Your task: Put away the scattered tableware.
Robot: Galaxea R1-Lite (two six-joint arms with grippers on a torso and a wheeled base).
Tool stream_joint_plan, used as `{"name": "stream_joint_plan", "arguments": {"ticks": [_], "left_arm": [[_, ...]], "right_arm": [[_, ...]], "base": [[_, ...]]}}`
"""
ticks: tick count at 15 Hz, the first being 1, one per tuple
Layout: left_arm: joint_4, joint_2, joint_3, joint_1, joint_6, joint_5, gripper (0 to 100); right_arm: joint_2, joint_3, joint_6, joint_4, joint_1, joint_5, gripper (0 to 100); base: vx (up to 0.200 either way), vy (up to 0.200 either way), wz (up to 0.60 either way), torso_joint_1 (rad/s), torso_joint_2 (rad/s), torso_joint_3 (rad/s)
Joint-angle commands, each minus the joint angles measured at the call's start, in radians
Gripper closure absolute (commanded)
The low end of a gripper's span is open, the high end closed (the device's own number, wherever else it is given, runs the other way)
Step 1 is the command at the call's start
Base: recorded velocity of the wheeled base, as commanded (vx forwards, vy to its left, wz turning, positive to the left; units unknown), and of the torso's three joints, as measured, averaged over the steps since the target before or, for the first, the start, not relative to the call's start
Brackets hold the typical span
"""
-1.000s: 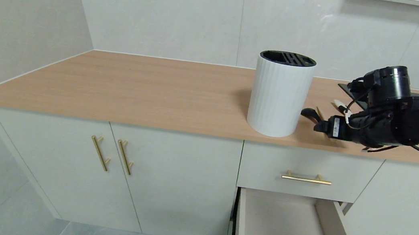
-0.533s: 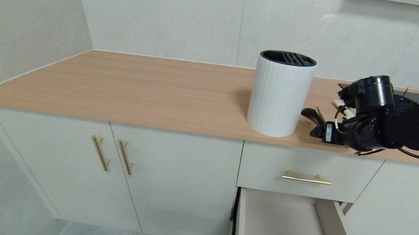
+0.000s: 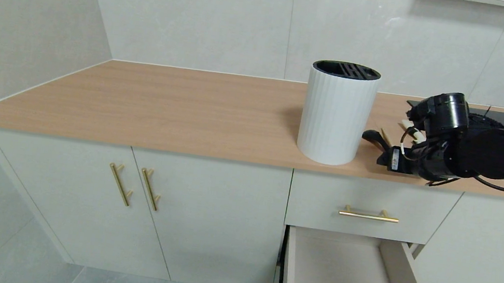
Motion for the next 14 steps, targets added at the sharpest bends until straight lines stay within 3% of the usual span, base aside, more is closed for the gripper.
{"name": "stream_joint_plan", "arguments": {"ticks": [1,10,13,14], "left_arm": [[0.0,0.0,0.0,0.0,0.0,0.0,0],[0.0,0.0,0.0,0.0,0.0,0.0,0],[0.0,0.0,0.0,0.0,0.0,0.0,0],[0.0,0.0,0.0,0.0,0.0,0.0,0]], "right_arm": [[0.003,-0.003,0.001,0.0,0.001,0.0,100],[-0.068,0.029,0.002,0.003,-0.007,-0.014,100],[-0.221,0.178,0.004,0.011,-0.006,-0.001,100],[-0.352,0.288,0.004,0.011,-0.003,0.022,100]], "base": [[0.0,0.0,0.0,0.0,0.0,0.0],[0.0,0.0,0.0,0.0,0.0,0.0],[0.0,0.0,0.0,0.0,0.0,0.0],[0.0,0.0,0.0,0.0,0.0,0.0]]}}
